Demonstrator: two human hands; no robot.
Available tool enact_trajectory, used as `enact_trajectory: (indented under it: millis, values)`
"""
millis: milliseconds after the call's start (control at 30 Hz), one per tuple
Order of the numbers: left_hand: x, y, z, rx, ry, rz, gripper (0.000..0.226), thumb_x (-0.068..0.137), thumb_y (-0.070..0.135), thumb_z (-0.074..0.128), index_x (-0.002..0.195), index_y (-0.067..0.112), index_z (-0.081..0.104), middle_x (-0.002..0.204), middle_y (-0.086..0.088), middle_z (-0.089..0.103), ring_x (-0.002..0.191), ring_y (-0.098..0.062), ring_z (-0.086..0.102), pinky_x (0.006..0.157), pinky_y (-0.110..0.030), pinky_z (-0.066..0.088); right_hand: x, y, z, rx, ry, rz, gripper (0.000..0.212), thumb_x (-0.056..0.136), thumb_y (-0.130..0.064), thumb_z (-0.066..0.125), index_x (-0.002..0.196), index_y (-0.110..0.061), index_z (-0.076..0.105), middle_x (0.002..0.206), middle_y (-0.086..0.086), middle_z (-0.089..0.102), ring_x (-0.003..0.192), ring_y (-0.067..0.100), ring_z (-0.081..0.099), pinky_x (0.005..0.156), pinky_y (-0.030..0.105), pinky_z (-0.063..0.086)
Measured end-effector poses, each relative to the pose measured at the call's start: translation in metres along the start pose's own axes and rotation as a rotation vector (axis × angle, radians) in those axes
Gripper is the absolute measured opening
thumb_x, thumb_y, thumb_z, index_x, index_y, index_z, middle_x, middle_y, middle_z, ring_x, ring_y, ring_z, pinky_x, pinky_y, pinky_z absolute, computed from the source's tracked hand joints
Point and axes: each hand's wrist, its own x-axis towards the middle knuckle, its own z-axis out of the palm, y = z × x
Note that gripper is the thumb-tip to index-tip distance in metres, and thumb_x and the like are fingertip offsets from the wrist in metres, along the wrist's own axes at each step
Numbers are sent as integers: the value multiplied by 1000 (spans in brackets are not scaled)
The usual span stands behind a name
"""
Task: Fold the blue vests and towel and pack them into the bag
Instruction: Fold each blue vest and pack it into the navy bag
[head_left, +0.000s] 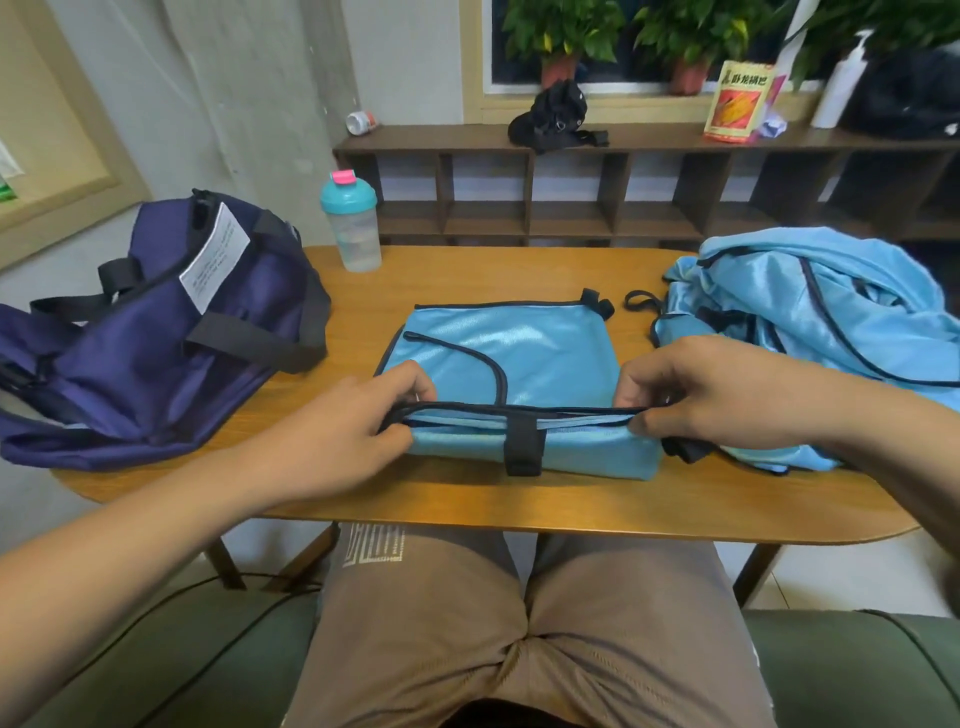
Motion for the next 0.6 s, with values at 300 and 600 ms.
enact_trajectory:
  millis: [300, 600]
  values:
    - [65, -26, -31, -54, 49, -89, 40, 87, 15, 77, 111, 37, 54, 83, 7, 73, 73, -17, 66, 76, -42, 55, 56, 14, -25, -277, 195, 114, 16, 97, -17, 64, 96, -33, 67, 87, -13, 68, 87, 14, 67, 79, 37, 56]
    - [160, -78, -40, -170, 250, -274, 22, 93, 26, 71, 109, 36, 60, 91, -3, 74, 80, -21, 68, 73, -38, 55, 169, 45, -43, -432, 358, 225, 24, 90, -13, 53, 103, -21, 72, 97, 8, 71, 90, 34, 67, 75, 41, 60]
